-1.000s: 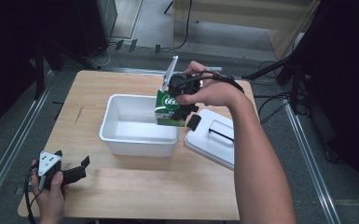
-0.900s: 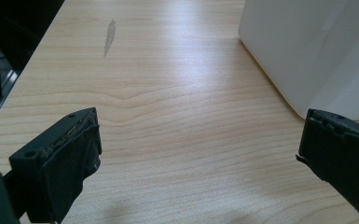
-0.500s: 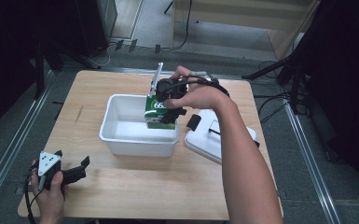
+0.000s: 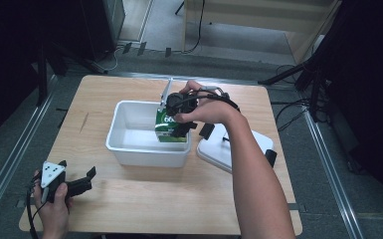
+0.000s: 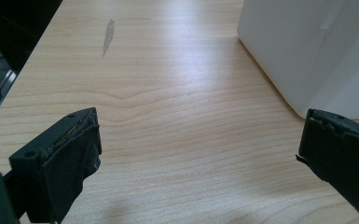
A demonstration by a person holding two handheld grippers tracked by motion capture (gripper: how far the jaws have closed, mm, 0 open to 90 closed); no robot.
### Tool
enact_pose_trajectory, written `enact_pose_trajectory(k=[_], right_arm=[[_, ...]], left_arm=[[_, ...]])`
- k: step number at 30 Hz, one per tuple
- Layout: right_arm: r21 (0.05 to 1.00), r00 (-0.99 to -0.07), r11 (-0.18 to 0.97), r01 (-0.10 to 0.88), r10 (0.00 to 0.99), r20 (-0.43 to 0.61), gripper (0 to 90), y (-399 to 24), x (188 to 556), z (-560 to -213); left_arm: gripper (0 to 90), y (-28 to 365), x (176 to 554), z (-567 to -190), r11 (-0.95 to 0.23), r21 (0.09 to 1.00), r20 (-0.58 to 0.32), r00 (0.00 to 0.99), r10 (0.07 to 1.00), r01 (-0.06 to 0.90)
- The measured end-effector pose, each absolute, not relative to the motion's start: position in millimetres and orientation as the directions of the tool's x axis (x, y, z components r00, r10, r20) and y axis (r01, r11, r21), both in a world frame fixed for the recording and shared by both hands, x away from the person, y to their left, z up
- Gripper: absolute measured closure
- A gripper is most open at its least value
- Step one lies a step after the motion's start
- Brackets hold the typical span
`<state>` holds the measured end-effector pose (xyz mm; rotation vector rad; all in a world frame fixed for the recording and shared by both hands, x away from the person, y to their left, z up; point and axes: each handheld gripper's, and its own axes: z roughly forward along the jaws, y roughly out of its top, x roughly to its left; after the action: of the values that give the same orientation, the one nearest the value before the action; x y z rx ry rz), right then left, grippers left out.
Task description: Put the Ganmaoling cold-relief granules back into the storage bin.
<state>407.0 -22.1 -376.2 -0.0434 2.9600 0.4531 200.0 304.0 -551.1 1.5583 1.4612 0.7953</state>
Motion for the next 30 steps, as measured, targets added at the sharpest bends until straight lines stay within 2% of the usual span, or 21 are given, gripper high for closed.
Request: enact_pose_trajectory(k=[20,30], right_arm=[[0.281,-0.992,0.958,-0.055,-0.02,-0.126,15.3,-19,414,-413],[0.261,-0.995,0.965,-0.026,0.001,-0.104,15.1,-18,416,-426]], left_arm=[[0.0,304,200,-551,0.024,0.888,-0.089,0.12,0.989,0.459],[0.0,304,200,-551,0.026,0.888,-0.092,0.121,0.988,0.458]])
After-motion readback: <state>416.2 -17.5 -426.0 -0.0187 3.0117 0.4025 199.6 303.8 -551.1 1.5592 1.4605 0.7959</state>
